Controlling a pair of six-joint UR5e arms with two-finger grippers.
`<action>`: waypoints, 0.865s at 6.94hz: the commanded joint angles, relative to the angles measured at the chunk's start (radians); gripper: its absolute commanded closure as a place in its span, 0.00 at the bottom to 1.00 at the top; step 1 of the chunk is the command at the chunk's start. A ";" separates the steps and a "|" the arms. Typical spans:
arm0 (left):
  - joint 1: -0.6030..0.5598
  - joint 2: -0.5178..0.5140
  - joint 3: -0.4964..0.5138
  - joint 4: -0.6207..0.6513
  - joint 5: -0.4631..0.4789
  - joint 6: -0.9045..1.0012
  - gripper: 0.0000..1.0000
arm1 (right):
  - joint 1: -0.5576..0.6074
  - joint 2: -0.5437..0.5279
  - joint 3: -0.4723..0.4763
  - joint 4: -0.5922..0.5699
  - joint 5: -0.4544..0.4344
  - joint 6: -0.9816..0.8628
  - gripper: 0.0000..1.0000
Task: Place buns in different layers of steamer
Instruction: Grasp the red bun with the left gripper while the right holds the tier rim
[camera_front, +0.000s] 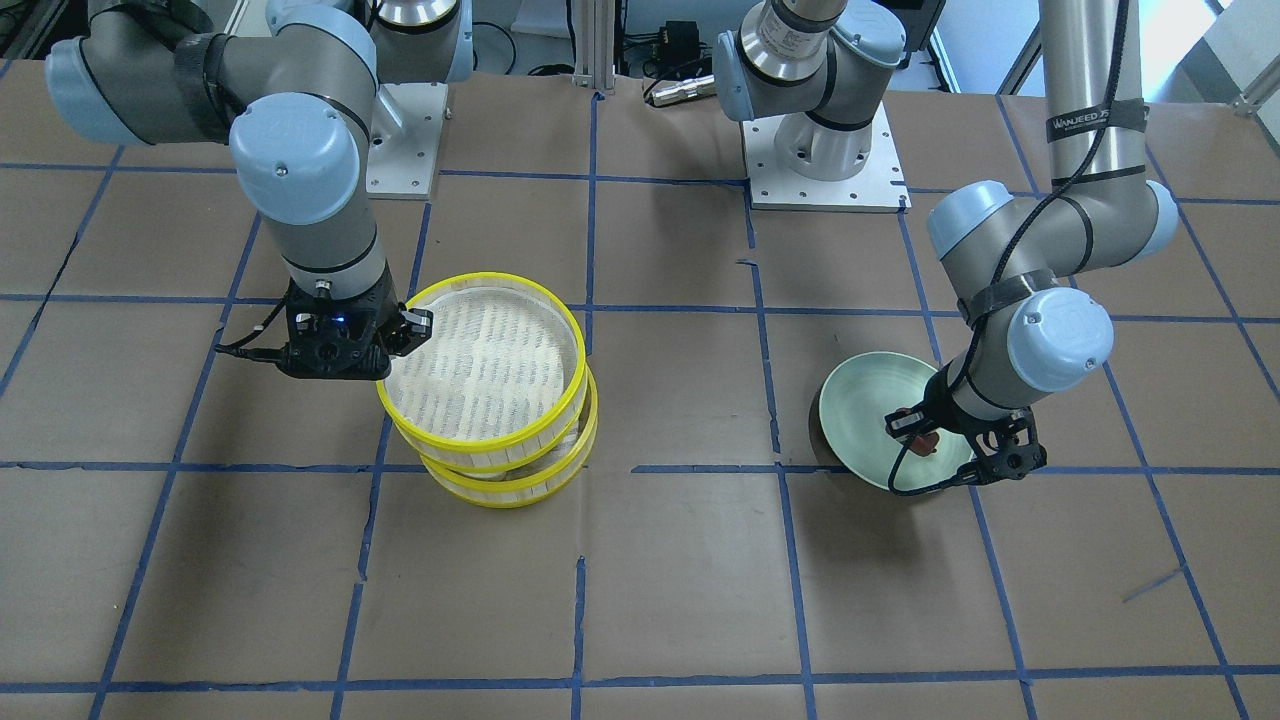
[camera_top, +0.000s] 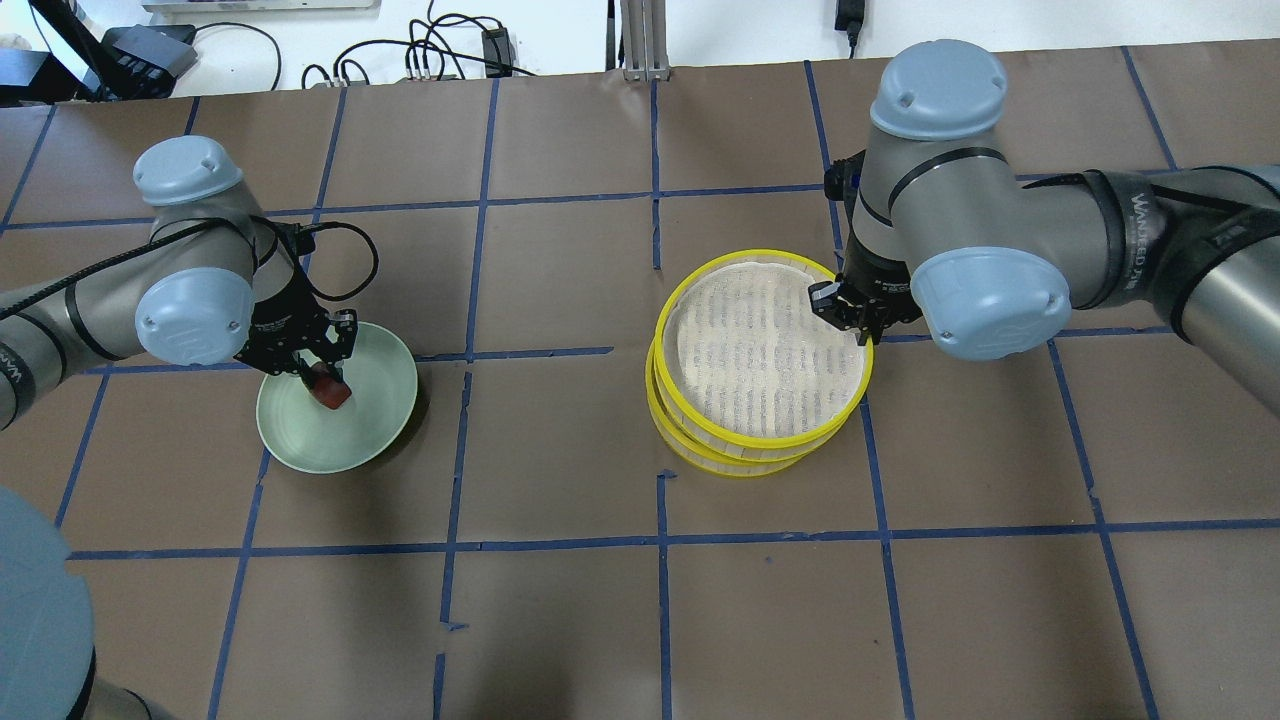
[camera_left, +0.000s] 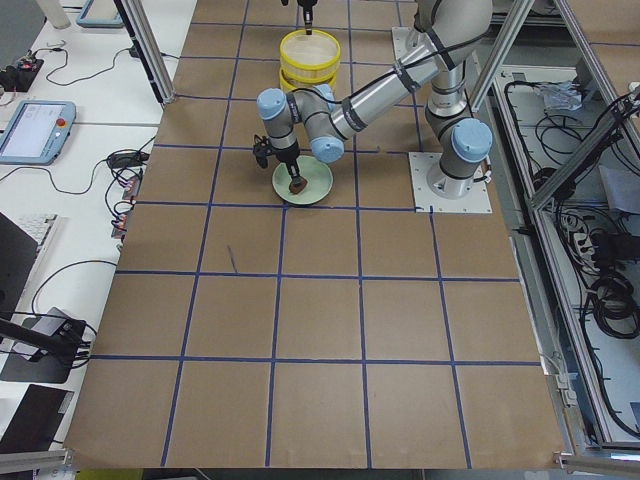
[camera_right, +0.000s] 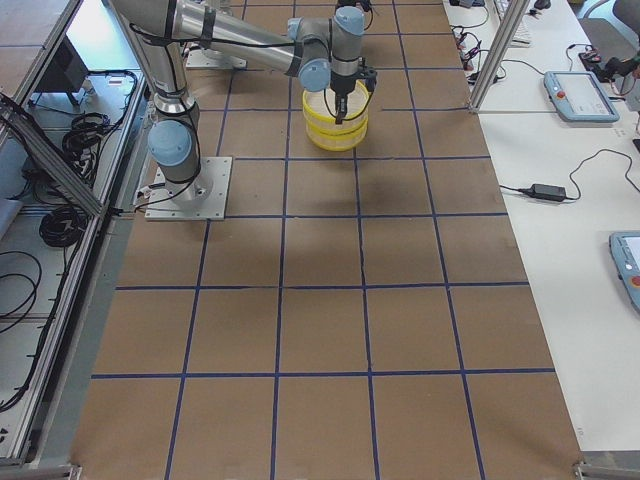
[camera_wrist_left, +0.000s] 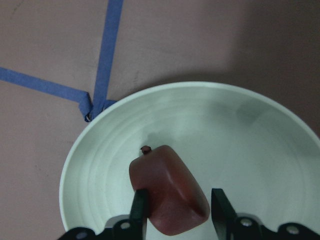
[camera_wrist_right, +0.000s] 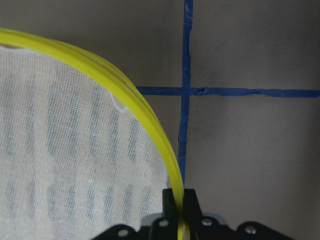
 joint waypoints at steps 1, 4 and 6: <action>0.000 0.016 0.009 -0.012 0.000 -0.004 0.92 | 0.001 0.004 0.001 -0.003 0.001 0.000 0.94; -0.005 0.086 0.034 -0.064 0.000 -0.005 0.92 | 0.001 0.028 0.000 -0.009 -0.003 -0.001 0.94; -0.008 0.113 0.081 -0.156 -0.022 -0.005 0.92 | 0.002 0.036 0.000 -0.031 -0.001 -0.001 0.94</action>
